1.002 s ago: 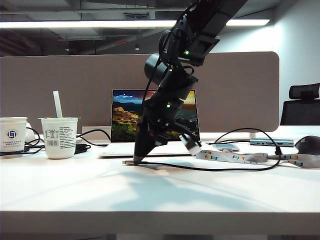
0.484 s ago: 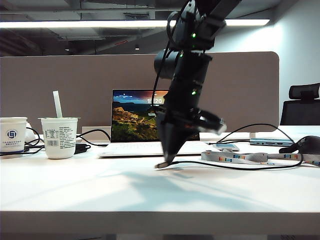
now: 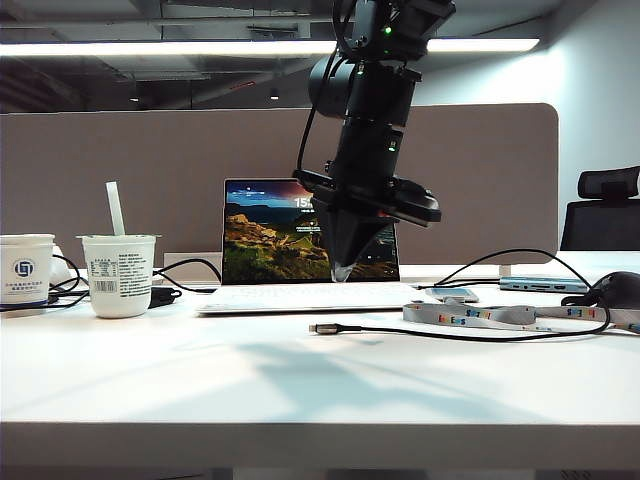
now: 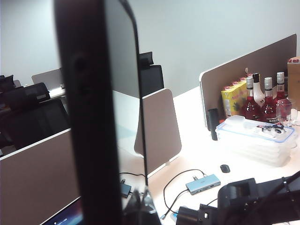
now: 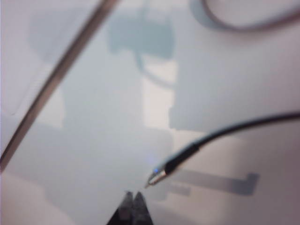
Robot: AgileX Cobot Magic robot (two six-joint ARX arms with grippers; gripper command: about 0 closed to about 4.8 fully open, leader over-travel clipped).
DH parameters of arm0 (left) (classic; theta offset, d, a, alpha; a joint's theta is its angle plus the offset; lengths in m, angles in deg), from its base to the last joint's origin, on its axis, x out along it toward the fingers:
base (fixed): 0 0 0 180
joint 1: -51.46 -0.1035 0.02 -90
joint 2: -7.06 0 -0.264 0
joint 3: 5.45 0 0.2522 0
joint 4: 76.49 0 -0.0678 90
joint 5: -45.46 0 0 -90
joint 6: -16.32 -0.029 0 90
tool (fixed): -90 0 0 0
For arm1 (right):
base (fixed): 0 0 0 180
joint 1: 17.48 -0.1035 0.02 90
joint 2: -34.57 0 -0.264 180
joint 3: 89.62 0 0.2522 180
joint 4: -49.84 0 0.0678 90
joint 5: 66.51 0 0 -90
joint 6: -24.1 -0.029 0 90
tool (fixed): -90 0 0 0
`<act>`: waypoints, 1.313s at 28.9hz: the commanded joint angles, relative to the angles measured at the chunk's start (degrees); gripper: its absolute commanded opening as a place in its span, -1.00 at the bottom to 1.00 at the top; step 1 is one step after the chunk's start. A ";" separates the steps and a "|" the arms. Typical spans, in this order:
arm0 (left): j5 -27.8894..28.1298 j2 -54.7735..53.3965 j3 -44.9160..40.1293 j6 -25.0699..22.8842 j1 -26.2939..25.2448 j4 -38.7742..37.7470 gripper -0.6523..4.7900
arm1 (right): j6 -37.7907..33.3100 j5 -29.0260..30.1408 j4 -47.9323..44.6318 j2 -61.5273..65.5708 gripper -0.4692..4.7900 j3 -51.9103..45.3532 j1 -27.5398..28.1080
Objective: Pick up the black phone, pick up the charger plug, insert the charger plug into the phone's charging port, and finally place the connected phone back on the desk.
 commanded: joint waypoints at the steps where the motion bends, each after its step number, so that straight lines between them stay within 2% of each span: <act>1: -0.26 0.46 0.52 0.00 0.00 2.86 -0.78 | -16.20 2.75 2.89 -0.24 -0.58 0.02 -0.02; 4: -0.31 0.46 0.52 0.02 0.00 2.86 -0.78 | -22.49 3.45 3.54 -0.24 -0.51 0.02 -0.02; 8: -0.31 0.46 0.52 0.02 0.00 2.82 -0.78 | -23.76 3.43 2.60 0.17 -0.20 0.02 0.00; 11: -0.31 0.46 0.52 0.02 0.00 2.64 -0.78 | -26.25 3.67 1.51 0.81 -0.20 0.02 -0.04; 15: -0.28 0.46 0.52 0.02 0.00 2.36 -0.78 | -30.64 8.26 1.14 2.32 -0.20 0.02 -0.35; 18: -0.31 0.46 0.52 0.02 0.00 2.34 -0.78 | -34.49 9.38 1.20 3.19 -0.21 0.02 -0.42; 26: -0.28 0.46 0.52 0.02 0.00 2.08 -0.78 | -34.62 7.15 1.03 3.69 -0.22 0.02 -0.39; 38: -0.28 0.46 0.52 0.02 0.00 2.03 -0.78 | -36.15 7.54 1.92 5.14 -0.23 0.00 0.26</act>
